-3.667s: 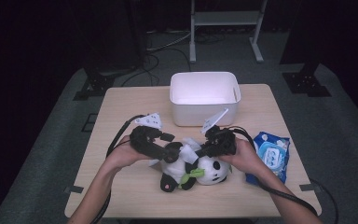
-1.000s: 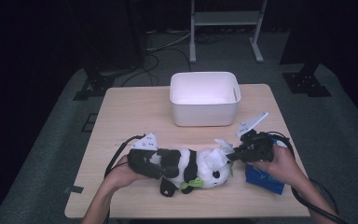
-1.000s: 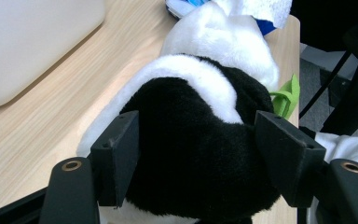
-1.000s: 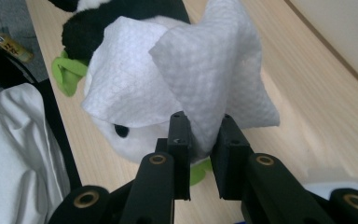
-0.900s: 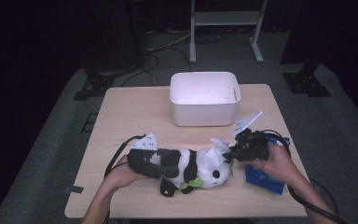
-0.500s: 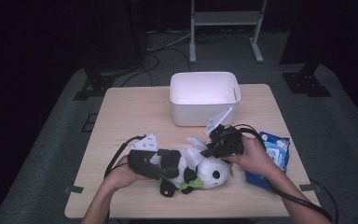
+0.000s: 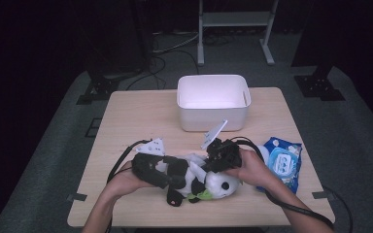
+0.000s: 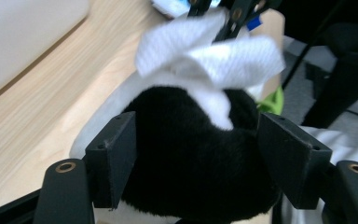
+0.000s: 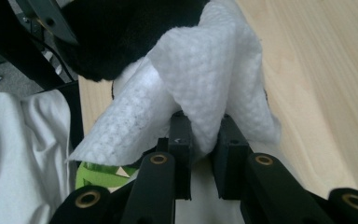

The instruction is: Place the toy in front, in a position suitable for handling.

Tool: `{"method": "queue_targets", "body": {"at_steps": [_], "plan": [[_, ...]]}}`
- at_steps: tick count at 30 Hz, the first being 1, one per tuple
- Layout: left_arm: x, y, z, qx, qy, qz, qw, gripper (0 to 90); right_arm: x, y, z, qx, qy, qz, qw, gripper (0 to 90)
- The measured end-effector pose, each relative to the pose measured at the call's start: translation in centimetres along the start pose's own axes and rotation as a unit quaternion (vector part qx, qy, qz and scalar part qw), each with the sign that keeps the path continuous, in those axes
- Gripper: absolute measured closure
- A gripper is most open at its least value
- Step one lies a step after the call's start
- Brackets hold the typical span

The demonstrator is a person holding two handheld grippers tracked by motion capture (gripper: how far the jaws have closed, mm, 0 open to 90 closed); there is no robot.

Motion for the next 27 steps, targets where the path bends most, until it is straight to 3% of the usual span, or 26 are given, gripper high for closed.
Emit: {"method": "queue_targets", "body": {"at_steps": [5,9,12,16,17,20,21,23,27], "plan": [[0.1,-0.2,1.3,0.019,-0.021,0.008,0.9996,28.6,0.6,-0.2,-0.1,0.004,0.008,-0.003,1.0,78.5],[0.2,-1.6,1.8,0.055,-0.034,0.012,0.9979,27.2,0.9,0.0,-0.3,0.003,0.012,0.002,0.9999,78.5],[0.2,-3.2,1.8,0.078,-0.043,0.001,0.9961,17.8,1.2,0.4,-0.5,0.003,0.01,0.008,0.9999,78.5],[0.2,-4.5,1.9,0.086,-0.049,-0.003,0.9951,15.2,1.0,1.1,-0.5,-0.001,0.008,0.006,0.9999,78.5],[0.3,-4.7,2.0,0.088,-0.052,-0.001,0.9947,16.2,0.9,1.2,-0.6,-0.001,0.003,0.007,1.0,78.5],[0.4,-4.9,2.1,0.087,-0.052,0.003,0.9949,33.5,0.2,1.3,-0.8,-0.009,-0.002,0.008,0.9999,78.4],[0.5,-4.9,2.2,0.083,-0.05,0.006,0.9953,33.5,0.2,1.3,-0.8,-0.009,-0.002,0.008,0.9999,78.4],[0.9,-4.7,2.4,0.076,-0.058,0.019,0.9952,43.5,-0.5,1.7,-0.8,-0.021,-0.013,0.009,0.9997,78.2],[1.2,-4.8,2.9,0.07,-0.072,0.029,0.9945,47.4,-1.0,2.1,-0.6,-0.022,-0.018,0.001,0.9996,78.3]]}}
Point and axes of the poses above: each handheld gripper's, and its own axes: y roughly backward along the jaws, z roughly out of its top, x roughly to its left, the point moved 3 cm from there along -y, roughly forward along the jaws, and after that the axes turned 14 degrees about z, right-handed, at the moved point
